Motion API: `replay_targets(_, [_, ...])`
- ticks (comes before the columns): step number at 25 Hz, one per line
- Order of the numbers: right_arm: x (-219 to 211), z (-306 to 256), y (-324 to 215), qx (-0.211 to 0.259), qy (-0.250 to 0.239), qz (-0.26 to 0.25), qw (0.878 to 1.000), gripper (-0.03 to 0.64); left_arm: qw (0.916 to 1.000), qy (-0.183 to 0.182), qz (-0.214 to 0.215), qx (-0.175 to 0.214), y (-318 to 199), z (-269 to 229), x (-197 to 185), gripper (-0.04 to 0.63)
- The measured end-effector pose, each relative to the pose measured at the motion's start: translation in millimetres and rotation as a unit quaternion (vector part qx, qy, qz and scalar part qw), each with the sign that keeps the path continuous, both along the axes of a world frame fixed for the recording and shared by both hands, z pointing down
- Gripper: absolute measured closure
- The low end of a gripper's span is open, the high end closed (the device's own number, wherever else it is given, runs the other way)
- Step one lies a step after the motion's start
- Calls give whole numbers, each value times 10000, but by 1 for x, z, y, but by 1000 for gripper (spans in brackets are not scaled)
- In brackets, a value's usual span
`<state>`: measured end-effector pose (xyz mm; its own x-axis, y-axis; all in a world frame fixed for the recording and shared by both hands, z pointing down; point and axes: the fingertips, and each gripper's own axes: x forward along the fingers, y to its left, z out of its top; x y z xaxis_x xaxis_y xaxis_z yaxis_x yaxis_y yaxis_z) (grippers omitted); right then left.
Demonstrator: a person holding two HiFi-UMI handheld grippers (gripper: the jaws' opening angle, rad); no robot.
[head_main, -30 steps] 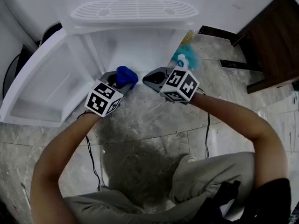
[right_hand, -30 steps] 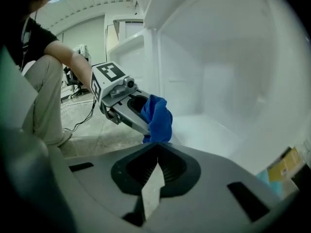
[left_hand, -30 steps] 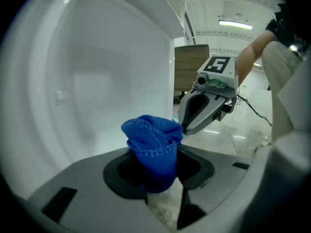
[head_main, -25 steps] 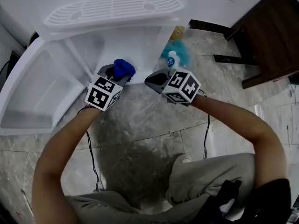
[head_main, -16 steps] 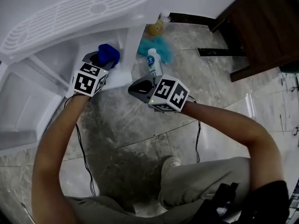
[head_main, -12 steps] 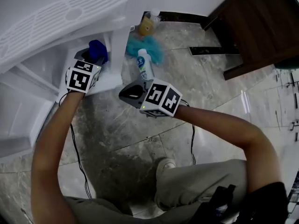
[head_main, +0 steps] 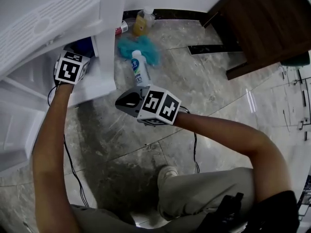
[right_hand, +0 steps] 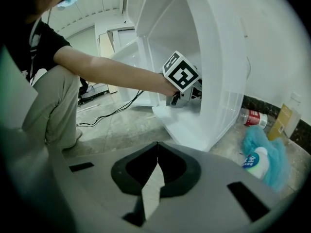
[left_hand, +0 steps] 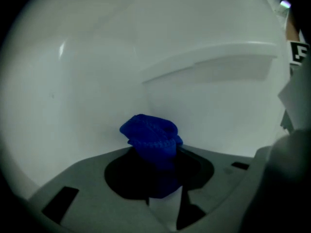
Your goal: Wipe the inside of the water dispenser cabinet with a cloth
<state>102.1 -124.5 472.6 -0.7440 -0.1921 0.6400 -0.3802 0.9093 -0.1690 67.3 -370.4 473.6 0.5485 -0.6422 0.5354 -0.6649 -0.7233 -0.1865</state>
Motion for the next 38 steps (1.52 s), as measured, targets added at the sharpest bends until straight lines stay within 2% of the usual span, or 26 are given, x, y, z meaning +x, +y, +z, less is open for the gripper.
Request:
replay_targets(5, [-11, 2, -4, 18, 39, -98, 9999, 618, 9997, -62, 226, 20, 18, -2, 2, 445])
replay_targets(8, [-20, 2, -7, 80, 57, -232, 9997, 618, 9992, 37, 399, -78, 24, -1, 2, 445])
replay_targets(12, [-26, -1, -11, 234, 68, -313, 9992, 618, 9994, 37, 331, -66, 12, 2, 2, 445])
replay_targets(16, [-27, 0, -6, 180, 91, -348, 9992, 618, 9994, 119, 182, -275, 2, 3, -1, 445])
replay_targets(19, [-28, 0, -3, 177, 111, -395, 9990, 618, 9995, 149, 128, -257, 7, 1, 1, 445])
replay_targets(27, [-37, -4, -8, 227, 29, -461, 9987, 618, 9984, 285, 411, -263, 23, 1, 6, 445])
replay_targets(30, [-34, -3, -8, 206, 41, -414, 9989, 618, 9985, 326, 261, -350, 9, 3, 2, 445])
replay_targets(34, [-26, -1, -3, 172, 102, -372, 9991, 618, 9967, 613, 15, -526, 1, 4, -1, 445])
replay_targets(38, [-25, -3, -3, 159, 110, -348, 9992, 618, 9953, 772, -332, -473, 6, -4, -3, 445])
